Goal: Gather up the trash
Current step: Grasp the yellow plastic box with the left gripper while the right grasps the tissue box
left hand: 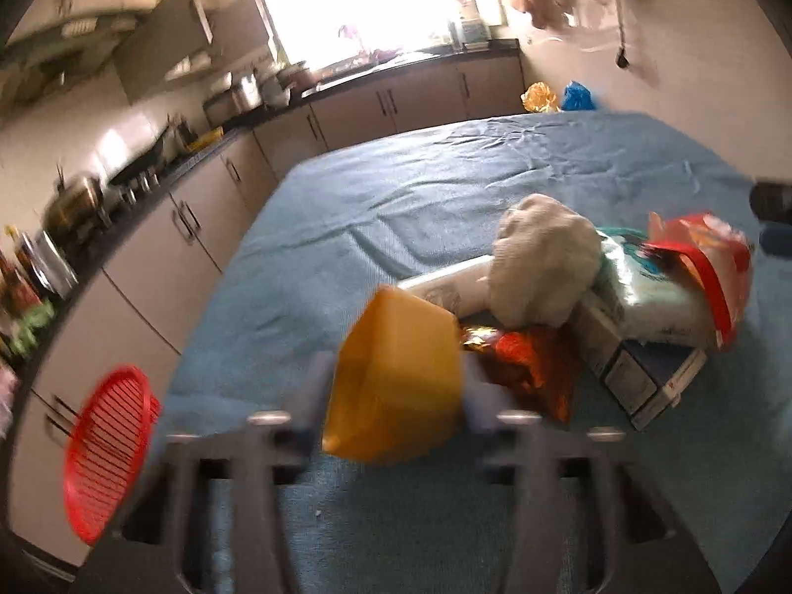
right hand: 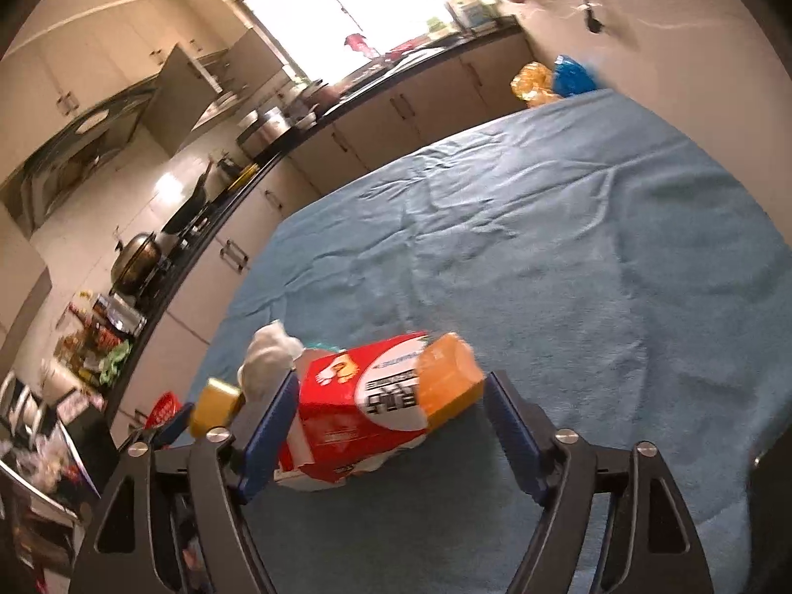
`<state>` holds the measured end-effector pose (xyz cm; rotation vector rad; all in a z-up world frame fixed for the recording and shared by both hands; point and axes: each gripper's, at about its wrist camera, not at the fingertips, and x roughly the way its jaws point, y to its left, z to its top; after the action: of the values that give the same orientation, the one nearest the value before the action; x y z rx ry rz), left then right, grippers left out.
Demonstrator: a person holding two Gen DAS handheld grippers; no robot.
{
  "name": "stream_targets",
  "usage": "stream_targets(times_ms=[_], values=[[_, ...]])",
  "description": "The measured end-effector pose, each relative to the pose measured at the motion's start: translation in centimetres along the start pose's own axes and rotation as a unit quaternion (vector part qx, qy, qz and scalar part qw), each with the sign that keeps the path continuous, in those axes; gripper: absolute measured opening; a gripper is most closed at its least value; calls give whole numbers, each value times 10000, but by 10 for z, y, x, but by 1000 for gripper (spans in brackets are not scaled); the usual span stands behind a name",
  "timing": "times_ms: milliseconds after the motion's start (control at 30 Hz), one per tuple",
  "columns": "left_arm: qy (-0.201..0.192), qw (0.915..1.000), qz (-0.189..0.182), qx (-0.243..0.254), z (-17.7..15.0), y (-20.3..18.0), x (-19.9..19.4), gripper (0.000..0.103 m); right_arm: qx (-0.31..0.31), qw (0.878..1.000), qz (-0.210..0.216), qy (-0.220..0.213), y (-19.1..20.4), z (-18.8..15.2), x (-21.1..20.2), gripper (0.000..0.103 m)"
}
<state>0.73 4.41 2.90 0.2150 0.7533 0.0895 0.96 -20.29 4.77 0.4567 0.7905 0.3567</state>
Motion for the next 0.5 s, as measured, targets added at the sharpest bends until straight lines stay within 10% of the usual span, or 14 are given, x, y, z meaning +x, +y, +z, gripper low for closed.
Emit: stream_targets(times_ms=[267, 500], values=[[-314, 9911, -663, -1110, -8, 42, -7, 28, -693, 9967, -376, 178, 25, -14, 22, 87], [-626, 9891, -709, -1127, -9, 42, -17, 28, -1022, 9926, -642, 121, 31, -22, 29, 83]])
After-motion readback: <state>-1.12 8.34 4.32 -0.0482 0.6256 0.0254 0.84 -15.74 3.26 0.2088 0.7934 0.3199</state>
